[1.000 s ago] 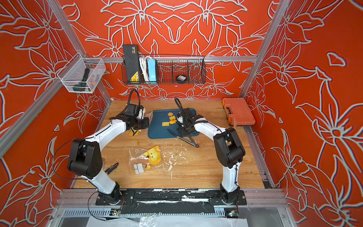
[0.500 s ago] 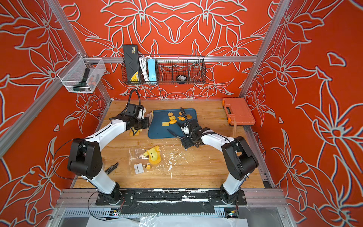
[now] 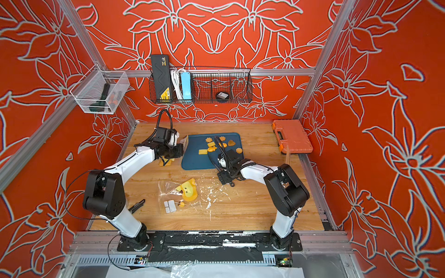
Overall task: Put the cookies into a resealable bag to prevent moisture
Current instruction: Pick up the clamp from the center of the board, then pick up the cookie from the tray.
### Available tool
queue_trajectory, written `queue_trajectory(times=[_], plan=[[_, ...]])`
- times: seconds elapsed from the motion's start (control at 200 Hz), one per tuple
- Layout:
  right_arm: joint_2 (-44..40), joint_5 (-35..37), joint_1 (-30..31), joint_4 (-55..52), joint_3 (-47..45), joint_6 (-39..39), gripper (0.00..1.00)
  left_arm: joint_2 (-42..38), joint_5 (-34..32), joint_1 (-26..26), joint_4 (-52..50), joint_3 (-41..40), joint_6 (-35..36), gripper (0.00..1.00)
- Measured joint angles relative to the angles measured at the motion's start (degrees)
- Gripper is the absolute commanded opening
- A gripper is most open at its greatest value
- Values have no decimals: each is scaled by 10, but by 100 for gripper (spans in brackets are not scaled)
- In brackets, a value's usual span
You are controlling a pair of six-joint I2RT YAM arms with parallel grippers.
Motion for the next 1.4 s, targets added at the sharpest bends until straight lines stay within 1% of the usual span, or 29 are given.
queue_trajectory(times=[0.115,0.26,0.355,0.41,0.505,0.55,0.686,0.751,0.896,1.016,1.201,1.396], plan=[[7,44,16,13,0,35,83,0,6,0,0,-1,0,0],[16,78,19,51,-5,75,81,0,11,0,0,-1,0,0],[23,95,21,86,-9,91,78,0,13,0,1,-1,0,0],[29,104,23,107,-10,98,75,0,14,0,2,-1,0,0],[31,113,26,138,-20,106,67,0,15,0,2,-1,0,0],[31,116,28,150,-25,112,66,0,15,0,2,-1,0,0],[20,129,32,167,-45,117,56,0,15,0,2,-1,0,0],[-2,134,33,152,-61,118,52,0,15,0,2,-1,0,0],[-65,140,33,102,-72,114,52,0,15,0,2,-1,0,0],[-104,138,33,57,-58,97,52,0,15,0,2,-1,0,0],[-100,109,31,-13,-2,66,53,0,15,0,2,-1,0,0],[-52,68,24,-57,69,33,53,0,15,1,2,-1,0,0]])
